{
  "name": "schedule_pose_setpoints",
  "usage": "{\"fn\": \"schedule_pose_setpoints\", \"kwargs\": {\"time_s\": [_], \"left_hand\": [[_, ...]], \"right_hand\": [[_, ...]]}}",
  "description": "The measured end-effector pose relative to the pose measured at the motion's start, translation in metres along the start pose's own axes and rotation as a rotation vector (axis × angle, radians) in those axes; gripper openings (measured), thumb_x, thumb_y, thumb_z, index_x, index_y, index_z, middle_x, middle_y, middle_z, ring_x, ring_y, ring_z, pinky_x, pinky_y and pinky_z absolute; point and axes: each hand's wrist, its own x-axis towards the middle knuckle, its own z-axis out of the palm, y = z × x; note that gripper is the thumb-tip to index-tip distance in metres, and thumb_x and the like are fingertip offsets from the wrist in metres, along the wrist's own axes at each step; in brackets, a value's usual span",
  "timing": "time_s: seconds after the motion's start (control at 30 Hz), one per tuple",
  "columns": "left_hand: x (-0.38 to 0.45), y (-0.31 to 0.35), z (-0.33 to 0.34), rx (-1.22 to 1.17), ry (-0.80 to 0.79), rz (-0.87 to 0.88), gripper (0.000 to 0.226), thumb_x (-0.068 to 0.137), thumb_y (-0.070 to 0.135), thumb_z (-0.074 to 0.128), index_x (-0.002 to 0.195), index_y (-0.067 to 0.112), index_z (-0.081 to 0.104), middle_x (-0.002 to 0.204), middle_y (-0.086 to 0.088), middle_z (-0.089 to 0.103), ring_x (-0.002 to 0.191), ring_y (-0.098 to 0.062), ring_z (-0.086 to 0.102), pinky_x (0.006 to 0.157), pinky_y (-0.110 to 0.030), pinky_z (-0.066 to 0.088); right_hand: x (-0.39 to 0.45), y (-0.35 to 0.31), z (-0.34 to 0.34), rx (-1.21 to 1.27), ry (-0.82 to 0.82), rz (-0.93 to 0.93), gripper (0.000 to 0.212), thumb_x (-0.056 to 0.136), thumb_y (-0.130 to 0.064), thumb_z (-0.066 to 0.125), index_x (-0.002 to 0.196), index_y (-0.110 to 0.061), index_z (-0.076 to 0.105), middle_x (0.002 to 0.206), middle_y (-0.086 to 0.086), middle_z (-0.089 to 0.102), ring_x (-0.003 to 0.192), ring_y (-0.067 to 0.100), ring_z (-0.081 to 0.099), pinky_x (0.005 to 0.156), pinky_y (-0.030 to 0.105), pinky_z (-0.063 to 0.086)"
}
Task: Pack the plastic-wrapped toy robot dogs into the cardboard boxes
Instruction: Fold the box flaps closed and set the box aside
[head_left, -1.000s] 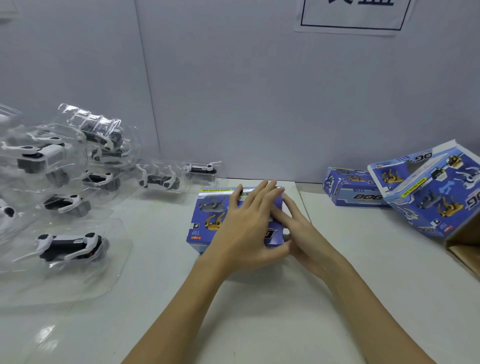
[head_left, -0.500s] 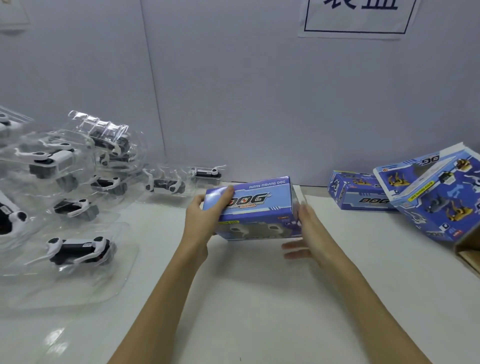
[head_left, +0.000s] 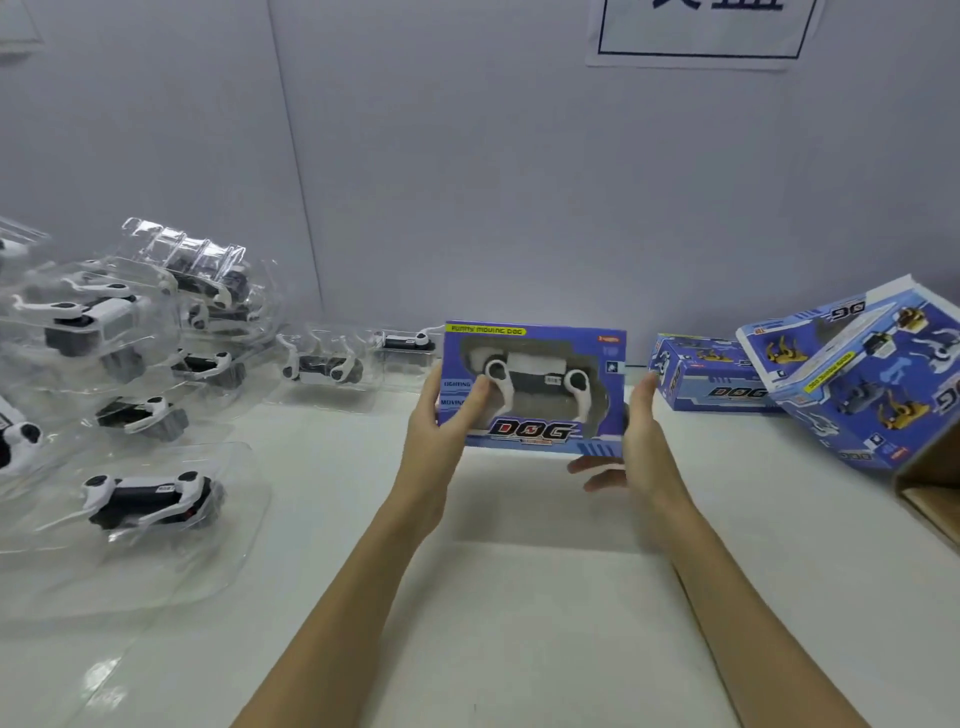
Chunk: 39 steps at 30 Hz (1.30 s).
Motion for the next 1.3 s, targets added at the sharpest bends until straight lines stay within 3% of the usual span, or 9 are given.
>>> {"fn": "schedule_pose_setpoints", "kwargs": {"time_s": [0.13,0.33,0.47,0.6,0.67,0.87,1.0,1.17,1.3], "left_hand": [[-0.002,-0.006,0.002,-0.21,0.082,-0.116,0.036,0.101,0.038,0.063,0.131,0.02,0.064,0.114,-0.001,0.078,0.092,-0.02,0.077,0.065,-0.023,0.057],[0.007,-0.008,-0.017,-0.175,0.07,-0.099,0.025,0.1,0.028,0.067,0.123,0.019,0.071,0.11,0.001,0.079,0.093,-0.019,0.077,0.067,-0.021,0.056],[0.008,-0.004,-0.019,-0.108,0.002,-0.109,0.041,0.094,0.042,0.074,0.128,0.021,0.069,0.119,-0.001,0.077,0.104,-0.02,0.075,0.08,-0.028,0.054],[0.011,0.002,-0.024,-0.176,0.05,-0.089,0.047,0.088,0.065,0.065,0.103,0.022,0.075,0.094,0.003,0.078,0.082,-0.012,0.074,0.079,-0.029,0.053],[0.009,0.0,-0.025,-0.103,0.059,-0.046,0.056,0.091,0.073,0.048,0.108,0.029,0.079,0.107,-0.002,0.08,0.095,-0.019,0.077,0.081,-0.032,0.057],[0.006,0.0,-0.024,-0.003,0.063,-0.078,0.06,0.084,0.08,0.056,0.095,0.028,0.083,0.099,-0.006,0.081,0.091,-0.026,0.078,0.07,-0.03,0.06],[0.012,-0.008,-0.03,-0.119,0.12,-0.156,0.066,0.088,0.081,0.05,0.105,0.023,0.078,0.099,-0.003,0.078,0.095,-0.026,0.073,0.079,-0.039,0.058],[0.021,-0.015,-0.043,-0.183,0.16,-0.204,0.074,0.1,0.073,0.034,0.12,0.012,0.071,0.126,-0.017,0.068,0.107,-0.033,0.067,0.083,-0.047,0.056],[0.021,-0.017,-0.038,-0.155,0.108,-0.228,0.072,0.102,0.07,0.034,0.113,0.01,0.071,0.119,-0.017,0.069,0.099,-0.033,0.067,0.082,-0.046,0.054]], "right_hand": [[0.0,0.006,0.01,-0.2,0.026,-0.288,0.072,0.096,-0.078,0.035,0.155,-0.039,0.044,0.107,-0.01,0.068,0.07,0.02,0.073,0.048,0.029,0.054],[0.002,0.006,0.002,-0.156,-0.169,-0.193,0.061,0.082,-0.069,0.052,0.128,-0.03,0.065,0.106,-0.01,0.077,0.095,0.007,0.073,0.082,0.037,0.064],[0.003,0.003,-0.002,-0.018,-0.061,-0.07,0.056,0.088,-0.06,0.067,0.129,-0.022,0.06,0.104,0.005,0.078,0.092,0.016,0.077,0.082,0.04,0.064],[0.002,-0.003,-0.02,0.023,-0.324,-0.143,0.066,0.08,-0.04,0.077,0.14,-0.022,0.056,0.121,0.004,0.075,0.109,0.02,0.074,0.082,0.029,0.061],[0.001,-0.003,-0.026,0.007,-0.4,-0.226,0.067,0.081,-0.029,0.081,0.142,-0.027,0.052,0.129,-0.003,0.071,0.121,0.016,0.067,0.091,0.026,0.058],[-0.004,-0.015,-0.039,-0.092,-0.474,-0.104,0.07,0.078,-0.048,0.086,0.137,-0.034,0.052,0.121,0.009,0.073,0.107,0.024,0.074,0.084,0.043,0.064],[-0.011,-0.028,-0.047,-0.084,-0.331,-0.088,0.059,0.08,-0.048,0.087,0.121,-0.012,0.065,0.104,0.019,0.076,0.09,0.032,0.076,0.067,0.047,0.065],[-0.007,-0.052,-0.078,0.603,0.109,-0.302,0.047,0.084,-0.051,0.078,0.101,-0.009,0.069,0.086,0.013,0.073,0.083,0.031,0.074,0.074,0.046,0.064],[-0.003,-0.057,-0.105,0.934,0.461,-0.583,0.067,0.09,-0.05,0.076,0.135,-0.009,0.049,0.128,0.007,0.069,0.118,0.025,0.07,0.089,0.041,0.062]]}}
